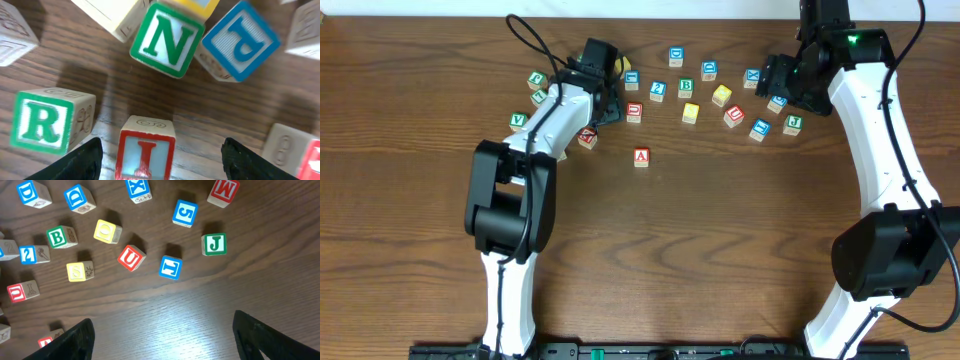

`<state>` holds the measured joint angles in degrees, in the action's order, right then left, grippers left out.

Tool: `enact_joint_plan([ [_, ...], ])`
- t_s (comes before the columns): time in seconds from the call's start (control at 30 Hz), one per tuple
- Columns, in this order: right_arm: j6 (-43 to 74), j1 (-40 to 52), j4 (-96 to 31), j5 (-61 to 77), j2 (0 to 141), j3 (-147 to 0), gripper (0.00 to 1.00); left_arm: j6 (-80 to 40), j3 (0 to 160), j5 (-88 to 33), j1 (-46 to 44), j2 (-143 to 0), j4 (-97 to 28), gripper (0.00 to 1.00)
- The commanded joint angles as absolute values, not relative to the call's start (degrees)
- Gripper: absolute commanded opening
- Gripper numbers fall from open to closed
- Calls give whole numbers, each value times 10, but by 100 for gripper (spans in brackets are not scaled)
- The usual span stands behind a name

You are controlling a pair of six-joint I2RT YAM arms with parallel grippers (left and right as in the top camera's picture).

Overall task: Spell out AI2
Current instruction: 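Lower the left gripper and grasp the red I block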

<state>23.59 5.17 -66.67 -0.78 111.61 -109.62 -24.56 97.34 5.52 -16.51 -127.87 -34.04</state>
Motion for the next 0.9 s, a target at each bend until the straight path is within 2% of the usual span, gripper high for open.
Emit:
enact_joint_plan([
  [0.0, 230, 53, -669, -5, 1107, -1105, 83, -232, 984, 67, -164, -1290, -339, 75],
  [0.27, 218, 53, -670, -5, 1107, -1105, 83, -229, 980, 67, -164, -1294, -335, 72],
  [0.37, 209, 53, -671, -5, 1107, -1105, 83, -227, 976, 67, -164, -1300, -328, 66],
  [0.43, 205, 54, -672, -5, 1107, -1105, 83, -228, 976, 67, -164, -1300, -328, 57],
  [0.6, 205, 53, -672, -5, 1107, -1105, 84, -228, 976, 67, -164, -1300, -327, 48],
  [0.73, 205, 53, -673, -5, 1107, -1105, 84, -228, 976, 67, -164, -1300, -327, 37],
  [0.87, 205, 53, -674, -5, 1107, -1105, 85, -227, 976, 67, -164, -1295, -327, 34],
])
